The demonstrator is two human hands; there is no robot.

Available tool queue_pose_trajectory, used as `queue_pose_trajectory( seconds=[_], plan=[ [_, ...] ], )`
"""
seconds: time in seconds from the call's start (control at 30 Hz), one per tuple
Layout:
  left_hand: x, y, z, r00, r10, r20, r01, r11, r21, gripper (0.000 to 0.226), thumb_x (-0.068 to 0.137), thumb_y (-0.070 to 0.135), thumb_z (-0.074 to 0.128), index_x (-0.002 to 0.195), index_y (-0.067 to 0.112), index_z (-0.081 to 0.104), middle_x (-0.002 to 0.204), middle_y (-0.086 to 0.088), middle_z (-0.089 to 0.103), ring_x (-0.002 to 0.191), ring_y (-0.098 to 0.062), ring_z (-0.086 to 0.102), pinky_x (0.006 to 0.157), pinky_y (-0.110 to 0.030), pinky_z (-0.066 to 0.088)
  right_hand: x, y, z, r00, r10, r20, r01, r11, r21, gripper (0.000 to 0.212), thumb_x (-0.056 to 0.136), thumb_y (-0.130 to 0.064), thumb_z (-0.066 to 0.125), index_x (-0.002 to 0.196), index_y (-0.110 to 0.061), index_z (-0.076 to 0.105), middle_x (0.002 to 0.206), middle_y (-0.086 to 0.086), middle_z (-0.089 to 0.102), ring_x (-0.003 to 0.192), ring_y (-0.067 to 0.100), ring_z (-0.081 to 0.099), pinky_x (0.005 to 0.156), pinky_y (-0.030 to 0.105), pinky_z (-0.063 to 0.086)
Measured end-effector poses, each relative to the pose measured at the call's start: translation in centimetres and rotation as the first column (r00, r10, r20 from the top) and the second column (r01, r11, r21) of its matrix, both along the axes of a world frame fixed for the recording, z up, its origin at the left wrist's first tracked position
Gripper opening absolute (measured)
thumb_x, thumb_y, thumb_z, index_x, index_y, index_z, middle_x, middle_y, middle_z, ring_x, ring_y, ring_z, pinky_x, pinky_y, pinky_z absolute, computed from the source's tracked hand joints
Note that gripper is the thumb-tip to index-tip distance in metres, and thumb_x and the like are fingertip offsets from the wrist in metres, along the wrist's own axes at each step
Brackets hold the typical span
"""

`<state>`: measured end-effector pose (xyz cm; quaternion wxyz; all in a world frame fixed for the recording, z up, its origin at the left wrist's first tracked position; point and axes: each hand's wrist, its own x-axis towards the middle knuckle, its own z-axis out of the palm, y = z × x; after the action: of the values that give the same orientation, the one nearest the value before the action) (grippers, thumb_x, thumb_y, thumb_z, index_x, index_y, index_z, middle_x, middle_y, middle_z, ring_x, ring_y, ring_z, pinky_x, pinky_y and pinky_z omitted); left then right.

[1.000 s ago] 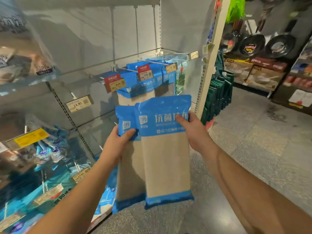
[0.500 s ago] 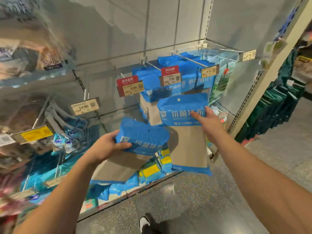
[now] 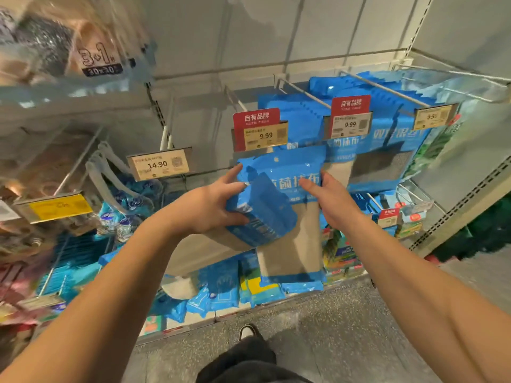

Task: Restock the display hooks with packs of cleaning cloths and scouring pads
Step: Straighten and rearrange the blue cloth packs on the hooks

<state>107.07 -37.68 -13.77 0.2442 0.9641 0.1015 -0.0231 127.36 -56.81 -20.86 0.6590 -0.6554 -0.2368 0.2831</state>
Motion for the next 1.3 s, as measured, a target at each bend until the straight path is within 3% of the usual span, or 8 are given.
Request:
queue_pose_trajectory(
  seconds=[0.17,0.27,0.37,0.57,0.8,1.0,1.13,1.3],
  plan=[
    [0.7,1.5,-0.1,0.993,-0.042,0.113,0.034,0.997,0.067,0.043,0.088,0.03,0.077,0.126,0.019,0.059,0.164,0.026,-0.008,0.136,-0.02,0.048,0.1,-0.04,0.046,0.7,2.1,-0.8,0.999,0.016,-0.032,-0.015,0.999,0.029,0.03,0.094,-0.023,0.067,0.123,-0.021,0.059,0.12,-0.002,0.072,0.112,0.019,0.068,0.103,0.05,0.049],
    [0.6,1.8,-0.2,0.958,-0.158,0.239,0.134,0.984,0.114,0.042,0.086,0.029,0.078,0.123,0.02,0.061,0.168,0.02,-0.007,0.126,-0.028,0.057,0.088,-0.047,0.053,1.0,2.5,-0.7,0.999,0.009,-0.031,-0.008,0.999,0.044,0.049,0.079,-0.041,0.079,0.12,-0.025,0.06,0.119,-0.002,0.072,0.112,0.02,0.068,0.103,0.05,0.049],
    [0.3,1.5,0.4,0.938,-0.173,0.3,0.124,0.977,0.176,0.041,0.084,0.029,0.08,0.119,0.017,0.062,0.167,0.022,-0.009,0.117,-0.031,0.063,0.076,-0.046,0.054,1.2,2.5,-0.5,0.999,0.032,-0.032,-0.03,0.996,0.079,0.047,0.086,-0.029,0.074,0.129,-0.018,0.056,0.121,0.0,0.071,0.111,0.02,0.068,0.096,0.044,0.053],
    [0.7,1.1,2.1,0.94,-0.152,0.304,0.118,0.985,0.126,0.07,0.078,0.059,0.064,0.127,0.01,0.055,0.164,0.029,-0.01,0.133,-0.039,0.051,0.099,-0.057,0.05,0.6,2.9,1.5,0.992,0.118,-0.033,-0.112,0.982,0.155,0.048,0.079,-0.028,0.071,0.124,-0.019,0.057,0.116,0.0,0.073,0.107,0.022,0.069,0.084,0.033,0.057],
    [0.7,0.9,2.6,0.957,-0.124,0.263,0.118,0.992,0.037,0.073,0.069,0.066,0.059,0.116,0.01,0.062,0.163,0.033,-0.01,0.134,-0.029,0.05,0.1,-0.056,0.049,1.2,4.0,1.8,0.99,0.135,-0.048,-0.126,0.981,0.147,0.041,0.089,-0.026,0.07,0.127,-0.017,0.058,0.123,0.006,0.07,0.111,0.029,0.067,0.091,0.047,0.056],
    [0.5,1.3,2.8,0.969,-0.098,0.227,0.09,0.995,0.043,0.082,0.068,0.071,0.056,0.124,0.011,0.061,0.163,0.033,-0.009,0.138,-0.03,0.045,0.103,-0.057,0.047,1.6,6.0,2.6,0.992,0.118,-0.048,-0.116,0.992,0.039,0.036,0.091,-0.031,0.07,0.124,-0.021,0.061,0.115,0.004,0.073,0.102,0.024,0.072,0.083,0.042,0.059],
    [0.5,1.4,2.9,0.966,-0.11,0.234,0.115,0.993,-0.006,0.068,0.072,0.064,0.064,0.132,0.031,0.061,0.166,0.028,-0.007,0.149,-0.015,0.033,0.108,-0.054,0.044,1.6,6.4,2.9,0.994,0.089,-0.07,-0.091,0.996,-0.015,0.012,0.095,-0.032,0.066,0.106,-0.03,0.061,0.1,-0.004,0.075,0.085,0.012,0.073,0.066,0.027,0.058],
    [0.2,1.4,2.7,0.977,-0.058,0.205,0.067,0.997,-0.037,0.048,0.086,0.027,0.079,0.13,0.034,0.061,0.16,0.038,-0.009,0.147,-0.01,0.033,0.107,-0.056,0.044,1.4,7.5,3.2,0.999,0.052,0.0,-0.052,0.995,-0.079,0.035,0.093,-0.042,0.066,0.124,-0.027,0.062,0.1,-0.018,0.07,0.082,-0.007,0.066,0.067,0.011,0.05]
  ],
)
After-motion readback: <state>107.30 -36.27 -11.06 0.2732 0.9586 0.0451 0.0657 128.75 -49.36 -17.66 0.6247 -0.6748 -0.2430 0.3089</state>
